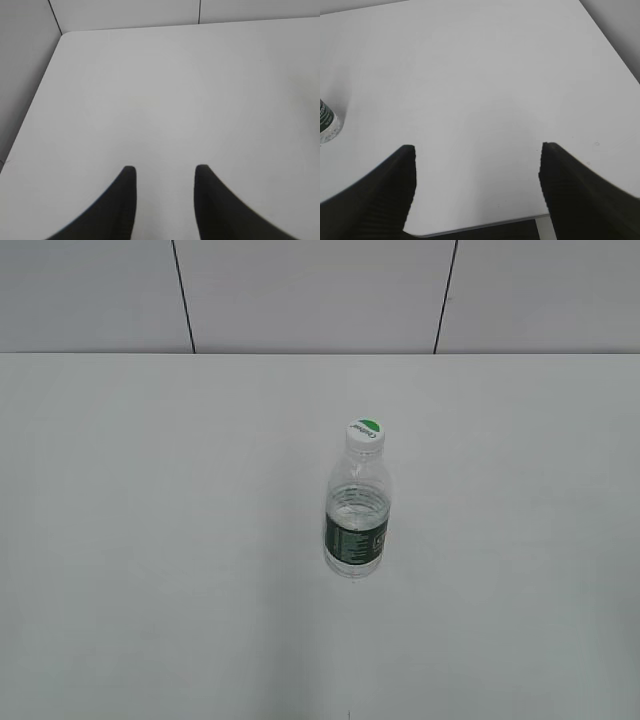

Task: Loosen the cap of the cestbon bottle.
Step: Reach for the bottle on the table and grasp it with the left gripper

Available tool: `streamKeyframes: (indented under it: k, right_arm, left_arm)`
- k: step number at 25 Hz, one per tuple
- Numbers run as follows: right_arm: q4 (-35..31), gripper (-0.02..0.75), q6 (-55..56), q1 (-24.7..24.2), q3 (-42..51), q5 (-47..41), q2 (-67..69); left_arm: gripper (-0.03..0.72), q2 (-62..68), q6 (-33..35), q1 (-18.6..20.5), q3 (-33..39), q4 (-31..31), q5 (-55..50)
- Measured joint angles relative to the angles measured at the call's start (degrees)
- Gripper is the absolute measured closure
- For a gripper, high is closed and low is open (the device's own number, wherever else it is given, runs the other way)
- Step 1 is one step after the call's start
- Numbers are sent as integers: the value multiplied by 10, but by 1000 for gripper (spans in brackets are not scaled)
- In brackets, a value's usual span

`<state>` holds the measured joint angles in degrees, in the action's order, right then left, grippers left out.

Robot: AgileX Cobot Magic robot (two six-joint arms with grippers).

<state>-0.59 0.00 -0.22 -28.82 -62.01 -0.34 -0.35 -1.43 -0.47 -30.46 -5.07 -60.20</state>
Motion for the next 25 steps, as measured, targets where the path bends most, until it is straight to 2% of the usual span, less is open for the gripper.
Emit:
streamKeyframes:
  k: [4,9,13,18,25]
  right_arm:
    - [0,148,0,0,0,0,0]
    - [0,148,0,0,0,0,0]
    - [0,148,0,0,-4,10,0]
    - [0,148,0,0,-10,109,0]
    - [-1,148,-10,0,1,225,50]
  left_arm:
    - [397,6,0,0,0,-1,0]
    - [204,46,0,0,0,-1,2]
    - [165,78,0,0,-10,3,32]
    - [158,106,0,0,-1,21,240]
    - [157,224,0,0,73,31,543]
